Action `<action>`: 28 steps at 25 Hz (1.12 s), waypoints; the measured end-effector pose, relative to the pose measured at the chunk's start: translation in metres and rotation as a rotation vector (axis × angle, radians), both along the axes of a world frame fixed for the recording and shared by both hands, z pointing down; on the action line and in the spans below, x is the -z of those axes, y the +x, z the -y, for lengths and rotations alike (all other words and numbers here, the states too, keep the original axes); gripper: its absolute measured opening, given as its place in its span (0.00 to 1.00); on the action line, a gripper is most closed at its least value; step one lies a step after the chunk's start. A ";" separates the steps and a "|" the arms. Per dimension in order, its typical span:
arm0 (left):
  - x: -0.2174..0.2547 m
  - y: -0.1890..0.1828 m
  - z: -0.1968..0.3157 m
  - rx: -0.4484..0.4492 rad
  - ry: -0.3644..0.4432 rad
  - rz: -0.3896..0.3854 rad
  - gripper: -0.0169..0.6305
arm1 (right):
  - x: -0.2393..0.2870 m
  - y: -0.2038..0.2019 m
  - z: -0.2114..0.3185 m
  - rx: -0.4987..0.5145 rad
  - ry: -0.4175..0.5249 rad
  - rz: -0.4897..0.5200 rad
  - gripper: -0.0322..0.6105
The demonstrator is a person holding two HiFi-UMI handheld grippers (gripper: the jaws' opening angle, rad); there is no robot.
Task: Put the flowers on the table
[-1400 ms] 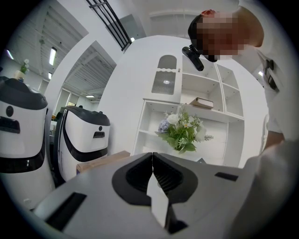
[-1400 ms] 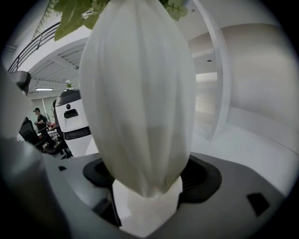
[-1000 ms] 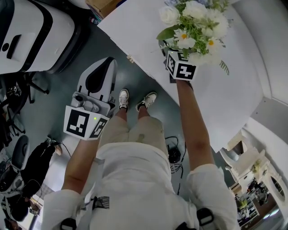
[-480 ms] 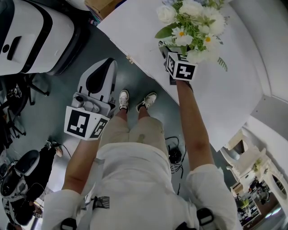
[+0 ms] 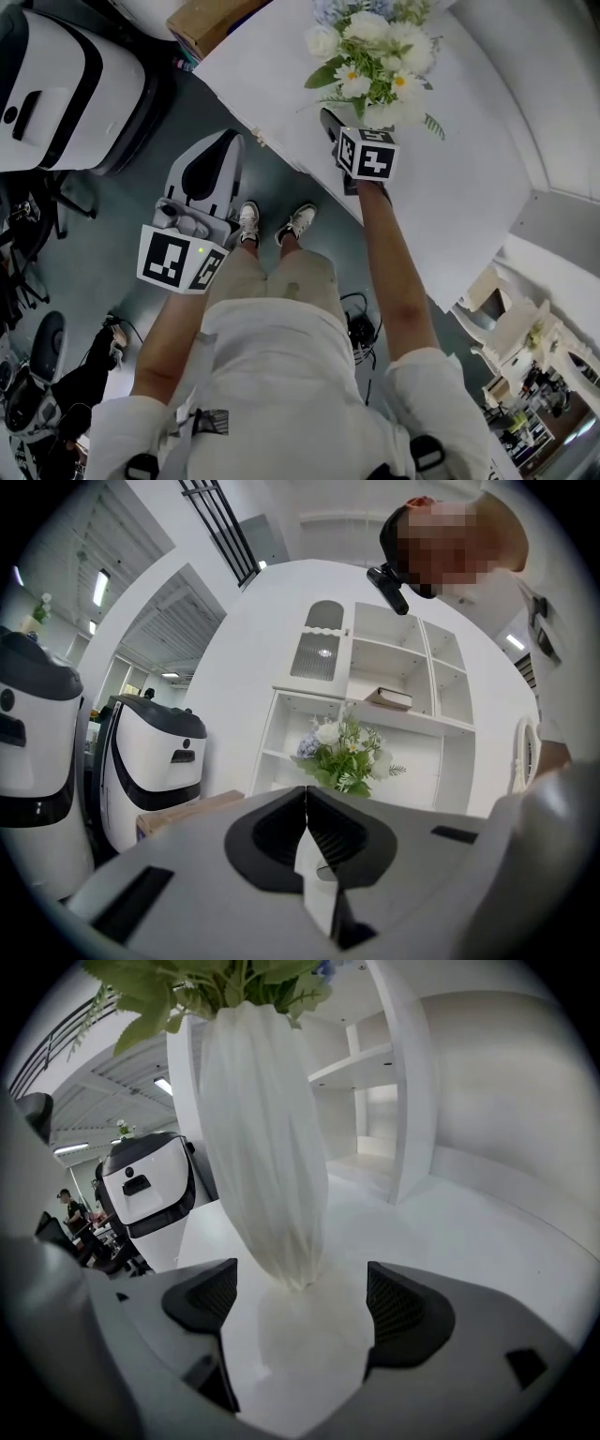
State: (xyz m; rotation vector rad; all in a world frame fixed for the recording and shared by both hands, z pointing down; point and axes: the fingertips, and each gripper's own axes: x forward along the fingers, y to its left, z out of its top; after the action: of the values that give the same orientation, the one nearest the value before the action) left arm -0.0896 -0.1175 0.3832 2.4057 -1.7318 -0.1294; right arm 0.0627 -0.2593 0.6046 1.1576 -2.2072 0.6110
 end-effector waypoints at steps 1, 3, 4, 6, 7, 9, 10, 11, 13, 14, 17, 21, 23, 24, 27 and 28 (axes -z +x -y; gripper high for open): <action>0.002 0.001 0.000 -0.005 0.003 -0.001 0.05 | 0.002 0.002 -0.003 -0.002 -0.009 0.005 0.71; 0.007 0.002 -0.001 -0.016 0.011 -0.004 0.05 | 0.007 0.006 -0.008 -0.008 -0.016 0.011 0.71; 0.009 0.003 -0.001 -0.022 0.014 -0.004 0.05 | 0.010 0.008 -0.011 -0.012 -0.018 0.012 0.70; 0.013 0.003 -0.003 -0.035 0.018 -0.004 0.05 | 0.014 0.013 -0.019 -0.019 -0.029 0.012 0.70; 0.015 0.003 -0.004 -0.042 0.020 -0.005 0.05 | 0.014 0.015 -0.025 -0.022 -0.040 0.011 0.70; 0.019 0.003 -0.006 -0.057 0.024 -0.011 0.05 | 0.015 0.020 -0.037 -0.028 -0.065 0.007 0.70; 0.021 0.003 -0.007 -0.065 0.028 -0.015 0.05 | 0.016 0.023 -0.043 -0.032 -0.074 0.005 0.70; 0.023 0.003 -0.007 -0.075 0.036 -0.018 0.05 | 0.017 0.025 -0.047 -0.034 -0.080 0.003 0.70; 0.029 0.001 -0.004 -0.092 0.055 -0.019 0.05 | 0.021 0.026 -0.054 -0.031 -0.089 0.004 0.70; 0.032 -0.001 -0.003 -0.096 0.062 -0.019 0.05 | 0.023 0.025 -0.058 -0.027 -0.094 0.005 0.69; 0.043 -0.007 -0.004 -0.097 0.078 -0.011 0.05 | 0.029 0.025 -0.070 -0.019 -0.104 0.002 0.50; 0.057 -0.014 -0.007 -0.099 0.099 0.003 0.05 | 0.040 0.025 -0.080 -0.009 -0.117 -0.007 0.21; 0.062 -0.017 -0.008 -0.099 0.105 0.007 0.05 | 0.048 0.022 -0.085 0.004 -0.115 -0.008 0.07; 0.064 -0.019 -0.009 -0.099 0.108 0.009 0.05 | 0.053 0.020 -0.087 0.014 -0.111 -0.010 0.06; 0.070 -0.023 -0.008 -0.098 0.120 0.017 0.05 | 0.066 0.021 -0.087 0.020 -0.074 -0.026 0.06; 0.073 -0.024 -0.008 -0.097 0.125 0.019 0.05 | 0.072 0.024 -0.086 0.011 -0.056 -0.026 0.06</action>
State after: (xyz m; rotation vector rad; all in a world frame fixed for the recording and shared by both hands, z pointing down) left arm -0.1136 -0.1097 0.3104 2.5822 -1.6576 -0.2090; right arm 0.0868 -0.1732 0.5327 1.1176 -2.1594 0.6455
